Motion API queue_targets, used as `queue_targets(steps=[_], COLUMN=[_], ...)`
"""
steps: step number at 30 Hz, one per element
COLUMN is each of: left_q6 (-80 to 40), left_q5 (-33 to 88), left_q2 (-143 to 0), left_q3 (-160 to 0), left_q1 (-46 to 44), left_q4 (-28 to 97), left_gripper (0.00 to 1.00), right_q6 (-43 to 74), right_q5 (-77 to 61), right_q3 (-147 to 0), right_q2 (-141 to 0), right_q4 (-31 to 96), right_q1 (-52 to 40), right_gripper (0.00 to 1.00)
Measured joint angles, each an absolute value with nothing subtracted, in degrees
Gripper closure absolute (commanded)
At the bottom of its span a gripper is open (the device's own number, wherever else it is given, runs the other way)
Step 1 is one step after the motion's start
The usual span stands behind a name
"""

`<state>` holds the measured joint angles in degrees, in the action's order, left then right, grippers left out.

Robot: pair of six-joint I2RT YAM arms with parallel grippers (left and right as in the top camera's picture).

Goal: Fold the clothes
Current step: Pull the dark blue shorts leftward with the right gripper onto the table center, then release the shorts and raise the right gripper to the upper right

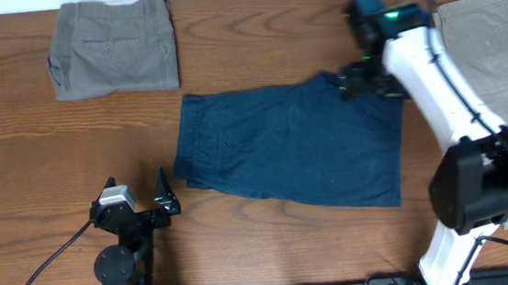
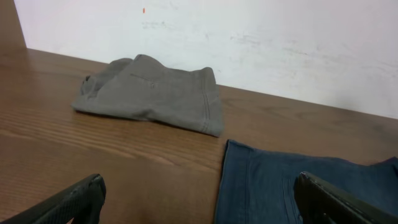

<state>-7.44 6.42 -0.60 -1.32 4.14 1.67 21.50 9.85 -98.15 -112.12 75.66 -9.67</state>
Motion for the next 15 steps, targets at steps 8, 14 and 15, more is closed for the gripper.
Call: queue_targets(steps=[8, 14, 15], left_q6=[-7.4, -7.4, -7.4], left_q5=[6.4, 6.4, 6.4], left_q2=[-0.6, -0.6, -0.6], left_q3=[-1.3, -1.3, -1.3], left_q1=[4.1, 4.1, 4.1], left_q4=[1.7, 1.7, 1.7], left_gripper=[0.02, 0.02, 0.02], right_q6=[20.3, 19.5, 19.4], right_q5=[1.7, -1.3, -1.7], right_q3=[-82.8, -75.5, -74.5], right_q2=[-112.2, -112.4, -112.4], right_q4=[69.9, 63.9, 63.0], right_q1=[0.3, 0.6, 0.6], right_gripper=[0.01, 0.01, 0.01])
